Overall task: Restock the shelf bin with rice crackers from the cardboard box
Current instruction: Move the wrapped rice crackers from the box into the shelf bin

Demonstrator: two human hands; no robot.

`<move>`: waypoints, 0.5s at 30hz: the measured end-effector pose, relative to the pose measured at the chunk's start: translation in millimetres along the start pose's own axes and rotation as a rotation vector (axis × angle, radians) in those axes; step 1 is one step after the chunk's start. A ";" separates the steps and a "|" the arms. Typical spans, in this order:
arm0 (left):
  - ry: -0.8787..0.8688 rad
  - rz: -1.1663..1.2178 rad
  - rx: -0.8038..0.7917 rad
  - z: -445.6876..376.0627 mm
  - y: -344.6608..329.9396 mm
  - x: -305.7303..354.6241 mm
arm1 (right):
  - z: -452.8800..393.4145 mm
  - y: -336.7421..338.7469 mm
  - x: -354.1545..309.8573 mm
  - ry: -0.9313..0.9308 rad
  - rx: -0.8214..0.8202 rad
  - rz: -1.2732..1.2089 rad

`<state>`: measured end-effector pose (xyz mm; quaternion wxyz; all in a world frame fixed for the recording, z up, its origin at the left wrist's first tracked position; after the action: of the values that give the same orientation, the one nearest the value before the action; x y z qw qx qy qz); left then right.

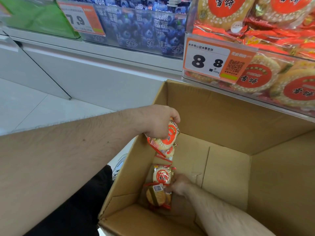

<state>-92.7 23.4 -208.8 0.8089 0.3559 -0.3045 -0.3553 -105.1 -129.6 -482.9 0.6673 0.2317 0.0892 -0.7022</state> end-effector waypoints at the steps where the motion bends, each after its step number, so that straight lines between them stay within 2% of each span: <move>1: -0.001 0.003 -0.001 -0.4 -0.1 0.6 | -1.1 -0.4 -0.5 0.002 0.007 0.030; 4: -0.004 0.003 -0.004 0.4 0.6 1.9 | 3.4 3.2 -3.5 0.027 0.032 0.246; 6: -0.010 0.009 0.002 1.2 1.9 2.1 | 9.5 12.8 -5.6 0.055 0.052 0.306; 10: -0.050 0.047 0.043 6.1 11.4 6.3 | 29.9 50.2 -10.2 0.102 0.091 0.126; 12: -0.068 0.099 0.083 10.5 22.1 7.8 | 54.1 80.7 -29.7 0.299 0.194 0.181; 15: -0.097 0.228 0.161 18.1 42.9 7.4 | 120.2 117.0 -66.6 0.740 0.401 0.383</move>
<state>-86.7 32.2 -162.9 0.7971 0.3652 -0.4093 -0.2524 -15.3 -133.1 -326.4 0.6504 0.6036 0.1393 -0.4396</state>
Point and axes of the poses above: each hand's wrist, its own z-axis away from the middle knuckle, its own y-axis out of the back of the hand, x = y × z, the point moved 7 cm from there along -z, towards the middle knuckle, and after that the axes turned 4 degrees about -z, right-handed, at the moved point
